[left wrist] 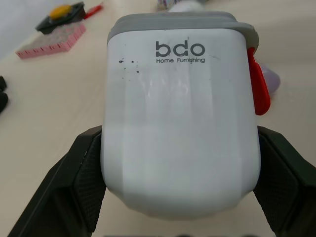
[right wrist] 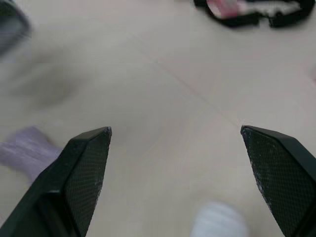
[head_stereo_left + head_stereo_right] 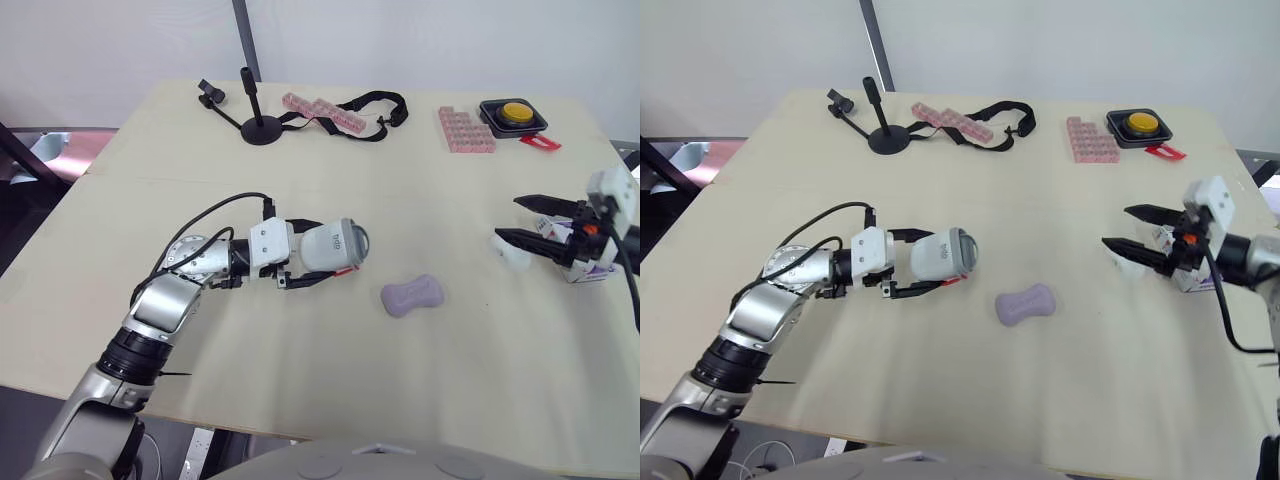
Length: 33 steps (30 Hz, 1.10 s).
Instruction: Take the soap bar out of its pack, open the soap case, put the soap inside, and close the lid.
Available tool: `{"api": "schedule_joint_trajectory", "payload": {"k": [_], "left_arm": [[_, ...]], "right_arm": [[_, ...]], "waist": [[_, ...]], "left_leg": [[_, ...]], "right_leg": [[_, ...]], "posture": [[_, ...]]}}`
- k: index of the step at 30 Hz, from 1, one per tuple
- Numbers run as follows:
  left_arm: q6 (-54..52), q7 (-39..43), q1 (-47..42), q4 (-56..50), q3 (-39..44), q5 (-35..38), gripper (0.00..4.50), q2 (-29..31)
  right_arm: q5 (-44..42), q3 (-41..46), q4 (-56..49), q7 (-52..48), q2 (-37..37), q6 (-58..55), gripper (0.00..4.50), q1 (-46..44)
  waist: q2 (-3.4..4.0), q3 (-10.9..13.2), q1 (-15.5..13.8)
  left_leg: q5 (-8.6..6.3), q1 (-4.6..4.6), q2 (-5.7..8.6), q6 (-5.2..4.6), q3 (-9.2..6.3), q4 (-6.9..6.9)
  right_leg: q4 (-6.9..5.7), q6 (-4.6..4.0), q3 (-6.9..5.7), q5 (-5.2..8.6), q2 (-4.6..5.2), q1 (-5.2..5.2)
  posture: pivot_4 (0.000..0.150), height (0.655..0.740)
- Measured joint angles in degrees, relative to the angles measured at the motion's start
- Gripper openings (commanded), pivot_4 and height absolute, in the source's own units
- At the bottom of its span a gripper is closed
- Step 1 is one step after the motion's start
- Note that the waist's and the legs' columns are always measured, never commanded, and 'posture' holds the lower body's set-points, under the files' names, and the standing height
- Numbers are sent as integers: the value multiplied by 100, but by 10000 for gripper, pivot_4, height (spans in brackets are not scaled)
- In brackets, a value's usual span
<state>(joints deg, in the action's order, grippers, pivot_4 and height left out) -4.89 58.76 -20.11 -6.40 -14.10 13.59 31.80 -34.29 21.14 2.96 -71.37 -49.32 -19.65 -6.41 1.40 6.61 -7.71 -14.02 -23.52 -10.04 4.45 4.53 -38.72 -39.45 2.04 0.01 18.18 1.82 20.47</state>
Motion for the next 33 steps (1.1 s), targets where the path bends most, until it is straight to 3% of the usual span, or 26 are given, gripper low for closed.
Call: {"api": "schedule_joint_trajectory", "payload": {"k": [8, 15, 24, 33], "left_arm": [[-713, 592, -406, 33, -298, -285, 34663, 606], [-793, 950, -667, 93, -582, -591, 34663, 711], [-602, 1215, -820, 114, -665, -770, 34663, 761], [-971, 1821, -1978, 306, -1038, -1199, 34663, 904]], "right_arm": [[122, -172, -878, -1533, 726, 2061, 44685, 1876], [151, -494, -679, -1636, 900, 2555, 44685, 1842], [-8, -652, -715, -1591, 987, 2481, 44685, 1851], [103, -957, -643, -1336, 1158, 2501, 44685, 1607]], "waist": [[-2, 0, 113], [0, -2, 387], [0, -2, 345], [1, -2, 355]], "left_leg": [[-4, 7, -27, -14, 11, 0], [3, 12, -25, -25, 10, 5], [3, 10, -26, -26, 9, 4], [6, 12, -24, -30, 8, 5]], "right_leg": [[13, 0, -4, 0, 12, 5], [7, -5, -5, 1, 9, 4], [9, -5, -13, 0, 14, 2], [7, -7, -13, 2, 18, 3]], "posture": [[1500, 7343], [1500, 7343], [1500, 7343], [1500, 7343]]}}
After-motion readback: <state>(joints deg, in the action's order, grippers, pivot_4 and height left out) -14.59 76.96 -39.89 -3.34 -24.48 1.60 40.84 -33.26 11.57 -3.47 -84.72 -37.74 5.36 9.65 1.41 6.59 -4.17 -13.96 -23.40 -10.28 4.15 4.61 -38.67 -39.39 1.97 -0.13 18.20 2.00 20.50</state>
